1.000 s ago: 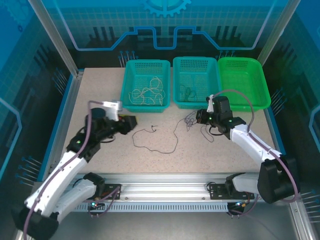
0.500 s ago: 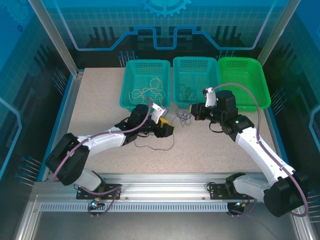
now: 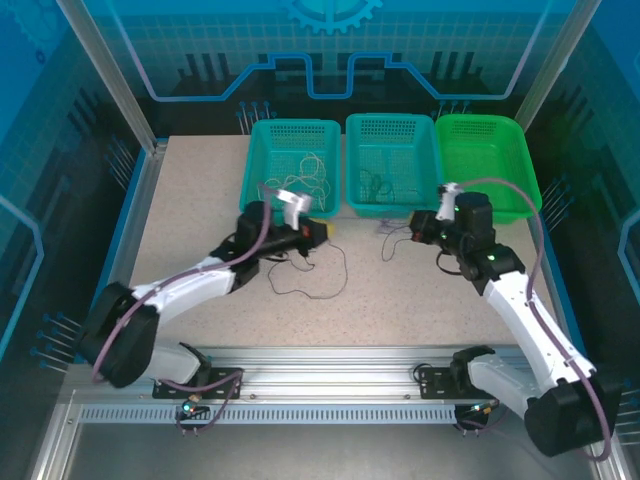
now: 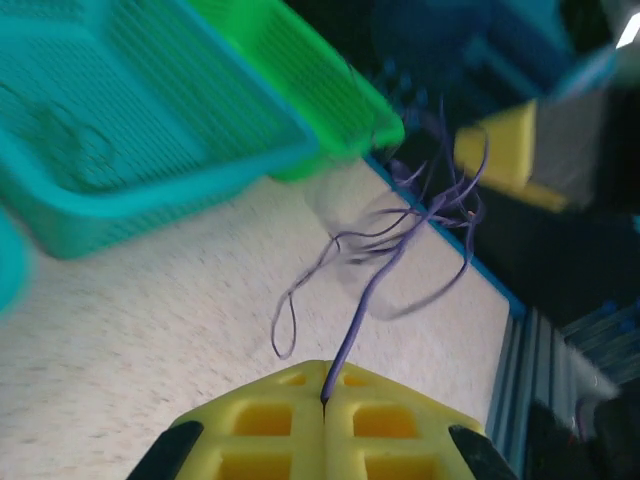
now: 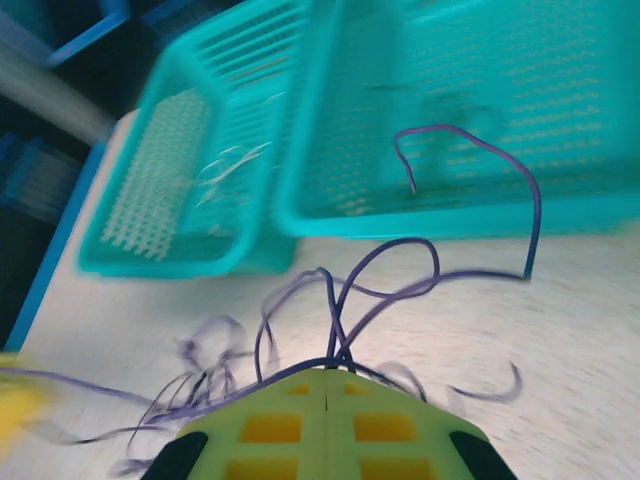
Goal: Untangle the cables
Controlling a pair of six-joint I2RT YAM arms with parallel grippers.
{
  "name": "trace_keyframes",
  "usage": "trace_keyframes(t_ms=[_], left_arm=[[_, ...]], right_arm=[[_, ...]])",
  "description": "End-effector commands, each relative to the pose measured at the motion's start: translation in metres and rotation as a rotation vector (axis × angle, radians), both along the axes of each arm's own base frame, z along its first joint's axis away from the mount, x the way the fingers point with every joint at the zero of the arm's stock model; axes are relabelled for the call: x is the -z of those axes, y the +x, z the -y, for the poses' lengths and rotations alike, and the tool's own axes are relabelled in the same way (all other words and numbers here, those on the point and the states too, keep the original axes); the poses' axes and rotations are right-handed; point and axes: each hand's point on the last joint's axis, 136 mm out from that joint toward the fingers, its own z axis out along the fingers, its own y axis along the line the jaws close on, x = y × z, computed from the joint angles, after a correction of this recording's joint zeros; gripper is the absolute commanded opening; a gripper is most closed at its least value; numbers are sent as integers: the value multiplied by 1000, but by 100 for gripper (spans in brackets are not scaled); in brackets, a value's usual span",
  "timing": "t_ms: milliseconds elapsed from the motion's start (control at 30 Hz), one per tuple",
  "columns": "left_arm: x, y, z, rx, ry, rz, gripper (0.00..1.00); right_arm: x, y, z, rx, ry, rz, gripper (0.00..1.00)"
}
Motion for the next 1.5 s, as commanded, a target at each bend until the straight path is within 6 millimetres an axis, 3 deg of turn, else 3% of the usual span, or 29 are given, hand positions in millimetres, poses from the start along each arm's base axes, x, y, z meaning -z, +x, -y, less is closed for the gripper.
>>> trace_keyframes(t_ms=[0,67,133,233,333,500,533,567,633,767,933,1067,1233,1367,1467], left_arm=[[-45,3,-51,-138,-149,14,0],[-56,-7,-66,-169,-92,53,0],[-66,-15,-75,-192,-45,81,0],[-78,-23,-83,-210,-14,104,0],[-91,-29,-77,-165,-43,114,0],[-114,-29,-68,-118,-107,139,0],[-119,-30,-67,-112,-116,150,0],[-125,-30,-66,-107,-124,160,0],[-135,-32,-65,-100,-131,175,0],[-147,-38,-60,-74,-121,204,0],[-148,-40,-59,-74,-103,214,0],[-151,-45,-58,-66,-107,221,0],[-149,-48,-58,-67,-99,217,0],[-146,-50,-60,-73,-83,216,0],[-146,-53,-63,-90,-74,221,0]], right_arm=[[40,-12,70,310,17,-107,0],[54,-22,94,407,46,-130,0],[60,-28,105,455,64,-134,0],[65,-28,102,424,67,-142,0],[78,-25,75,315,94,-204,0],[123,-33,-6,77,33,-317,1],[132,-36,-17,46,-2,-332,9],[135,-36,-27,11,-31,-332,23],[122,-32,-45,-76,-71,-254,38],[61,-26,-85,-262,-138,96,57],[32,-53,-153,-619,-129,358,62],[19,-71,-197,-754,-143,603,68],[30,-84,-253,-928,-100,650,66],[40,-78,-276,-927,-116,720,61],[46,-65,-282,-885,-122,692,31]])
